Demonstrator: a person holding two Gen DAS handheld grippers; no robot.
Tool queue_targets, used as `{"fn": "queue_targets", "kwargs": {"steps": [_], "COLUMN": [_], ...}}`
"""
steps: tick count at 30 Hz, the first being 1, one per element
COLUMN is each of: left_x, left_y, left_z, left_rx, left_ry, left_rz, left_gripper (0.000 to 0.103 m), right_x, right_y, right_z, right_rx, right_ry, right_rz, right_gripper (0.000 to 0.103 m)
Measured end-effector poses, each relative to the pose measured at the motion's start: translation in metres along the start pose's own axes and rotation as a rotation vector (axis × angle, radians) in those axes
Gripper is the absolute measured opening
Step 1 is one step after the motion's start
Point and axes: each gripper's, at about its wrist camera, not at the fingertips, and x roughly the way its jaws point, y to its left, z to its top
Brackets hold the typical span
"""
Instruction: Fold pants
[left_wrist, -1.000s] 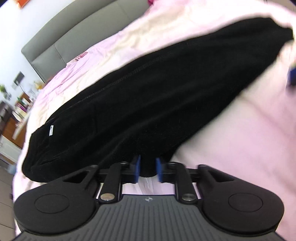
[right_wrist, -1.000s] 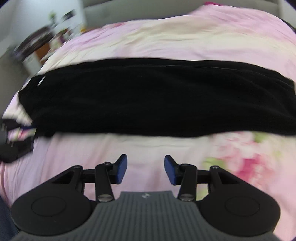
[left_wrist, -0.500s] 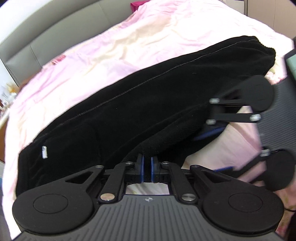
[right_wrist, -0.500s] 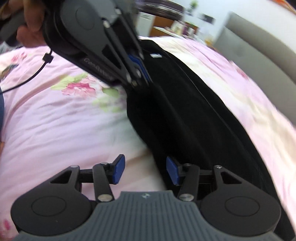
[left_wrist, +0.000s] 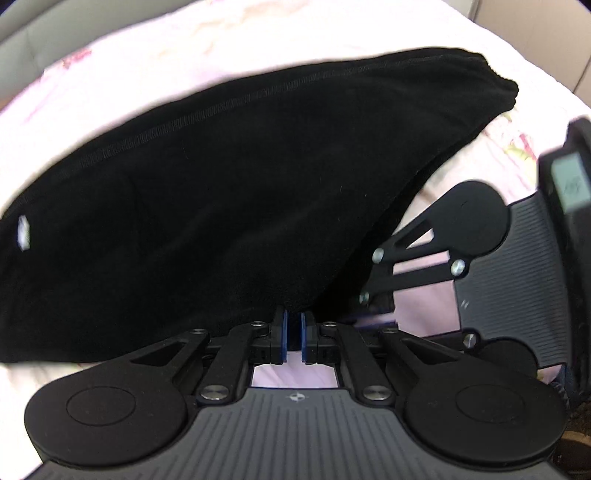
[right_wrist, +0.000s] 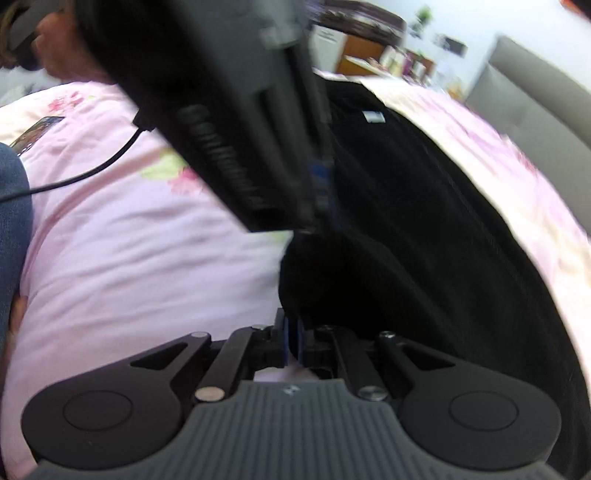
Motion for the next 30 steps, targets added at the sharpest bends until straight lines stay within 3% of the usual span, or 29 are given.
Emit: {"fn": "queue_targets", "kwargs": {"steps": [6, 8, 10, 11, 13, 16, 18, 22, 26, 30], "left_x": [0.020, 0.018, 0.020, 0.019, 0.013, 0.004, -0.005, -0.009, -0.001, 0.032], "left_y": [0.015, 0.016, 0.016, 0.005, -0.003, -0.001, 0.006, 0.025, 0.023, 0.017], "left_z": [-0.018, -0.021, -0.022, -0.029, -0.034, -0.041, -0.041, -0.018, 0.003, 0.026], "left_rx": [-0.187, -0.206, -0.207, -0.202, -0.193, -0.282, -0.344, -0.429, -0.383, -0.379], "left_ry": [-0.024, -0.009, 0.036, 0.042, 0.019, -0.040, -0.109, -0.174, -0.210, -0.176], "left_rz": [-0.053, -0.074, -0.123, -0.141, -0.092, -0.049, 0.019, 0.057, 0.079, 0.049], "left_gripper": [0.008, 0.008, 0.008, 0.008, 0.009, 0.012, 0.012, 0.012, 0.014, 0.014], "right_x": [0.007, 0.005, 0.005, 0.001, -0.008, -0.024, -0.035, -0.057, -0.068, -0.063], "right_y": [0.017, 0.020, 0.022, 0.028, 0.035, 0.029, 0.025, 0.000, -0.045, -0.095], "right_z": [-0.011, -0.011, -0.012, -0.015, -0.019, -0.020, -0.018, -0.018, -0.023, -0.045], "right_rx": [0.120, 0.147, 0.199, 0.181, 0.182, 0.273, 0.275, 0.276, 0.375, 0.506], "right_ry": [0.012, 0.014, 0.041, 0.041, 0.043, 0.026, 0.009, -0.016, -0.024, 0.033], "right_rz": [-0.073, -0.081, -0.011, -0.028, -0.063, -0.078, -0.108, -0.231, -0.394, -0.491], "right_gripper": [0.000, 0.000, 0.000, 0.000, 0.000, 0.000, 0.003, 0.004, 0.013, 0.015]}}
